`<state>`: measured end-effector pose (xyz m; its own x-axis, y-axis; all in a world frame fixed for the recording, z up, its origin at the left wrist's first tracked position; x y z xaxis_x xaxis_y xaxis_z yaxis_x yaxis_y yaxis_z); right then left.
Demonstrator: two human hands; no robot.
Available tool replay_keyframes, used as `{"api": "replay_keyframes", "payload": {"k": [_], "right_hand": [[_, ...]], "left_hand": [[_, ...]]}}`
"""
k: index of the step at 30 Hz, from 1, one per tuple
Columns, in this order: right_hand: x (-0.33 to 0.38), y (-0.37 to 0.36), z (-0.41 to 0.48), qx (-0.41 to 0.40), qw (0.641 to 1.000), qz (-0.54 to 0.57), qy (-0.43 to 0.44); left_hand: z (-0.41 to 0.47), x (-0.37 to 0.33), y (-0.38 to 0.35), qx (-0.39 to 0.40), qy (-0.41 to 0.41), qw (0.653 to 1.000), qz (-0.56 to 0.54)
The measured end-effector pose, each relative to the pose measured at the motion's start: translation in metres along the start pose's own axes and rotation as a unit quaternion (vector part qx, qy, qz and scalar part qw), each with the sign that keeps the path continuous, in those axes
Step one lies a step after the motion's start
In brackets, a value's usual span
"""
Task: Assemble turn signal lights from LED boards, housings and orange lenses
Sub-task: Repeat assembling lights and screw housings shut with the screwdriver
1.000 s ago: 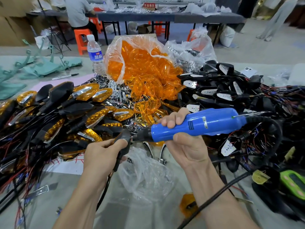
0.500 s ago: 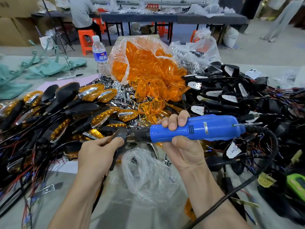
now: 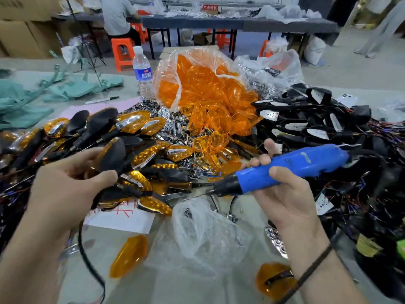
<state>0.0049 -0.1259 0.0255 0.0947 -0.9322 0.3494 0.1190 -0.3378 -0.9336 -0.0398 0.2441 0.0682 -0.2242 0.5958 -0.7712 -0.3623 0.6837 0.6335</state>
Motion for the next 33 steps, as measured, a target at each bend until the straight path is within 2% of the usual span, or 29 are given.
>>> {"api": "replay_keyframes", "payload": {"k": [3, 7, 10, 13, 14, 15, 17, 21, 23, 25, 27, 33], "right_hand": [[-0.009, 0.020, 0.003, -0.161, 0.986, -0.002, -0.037], [-0.008, 0.038, -0.001, -0.288, 0.954, -0.057, -0.058], [0.004, 0.047, 0.002, -0.302, 0.933, -0.191, -0.046], [0.022, 0.052, 0.005, -0.293, 0.877, -0.377, -0.053], [0.027, 0.053, 0.008, -0.279, 0.848, -0.448, -0.056], [0.031, 0.053, 0.011, -0.261, 0.804, -0.531, -0.062], [0.038, 0.051, 0.015, -0.241, 0.687, -0.683, -0.062], [0.037, 0.053, 0.019, -0.249, 0.510, -0.822, -0.055], [0.034, 0.056, 0.018, -0.257, 0.437, -0.861, -0.041], [0.033, 0.058, 0.015, -0.267, 0.394, -0.879, -0.013], [0.034, 0.060, 0.015, -0.276, 0.373, -0.886, 0.011], [0.044, 0.057, 0.017, -0.276, 0.286, -0.917, 0.041]], "left_hand": [[0.009, -0.016, -0.004, -0.039, -0.059, 0.990, 0.124], [0.014, -0.040, -0.028, -0.092, -0.185, 0.941, 0.268], [0.028, -0.035, -0.031, -0.141, -0.209, 0.921, 0.297], [0.045, -0.026, -0.028, -0.195, -0.217, 0.902, 0.319], [0.051, -0.023, -0.029, -0.203, -0.214, 0.899, 0.322], [0.056, -0.019, -0.031, -0.203, -0.205, 0.903, 0.318], [0.063, -0.009, -0.036, -0.193, -0.189, 0.917, 0.293], [0.062, 0.010, -0.040, -0.169, -0.220, 0.930, 0.242], [0.064, 0.018, -0.036, -0.178, -0.226, 0.926, 0.243], [0.069, 0.025, -0.029, -0.218, -0.217, 0.915, 0.262], [0.078, 0.030, -0.023, -0.251, -0.197, 0.910, 0.264], [0.094, 0.024, -0.019, -0.287, -0.196, 0.910, 0.226]]}}
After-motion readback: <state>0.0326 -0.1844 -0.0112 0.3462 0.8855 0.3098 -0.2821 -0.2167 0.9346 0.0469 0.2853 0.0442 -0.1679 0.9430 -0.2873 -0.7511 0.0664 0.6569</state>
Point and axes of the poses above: each hand's wrist, its own z-axis towards the middle knuckle, its own y-axis out of the back of the hand, x = y × z, the point moved 8 cm from there along z, towards the middle knuckle, and after that the axes turned 13 degrees about z, right-handed, at the moved point
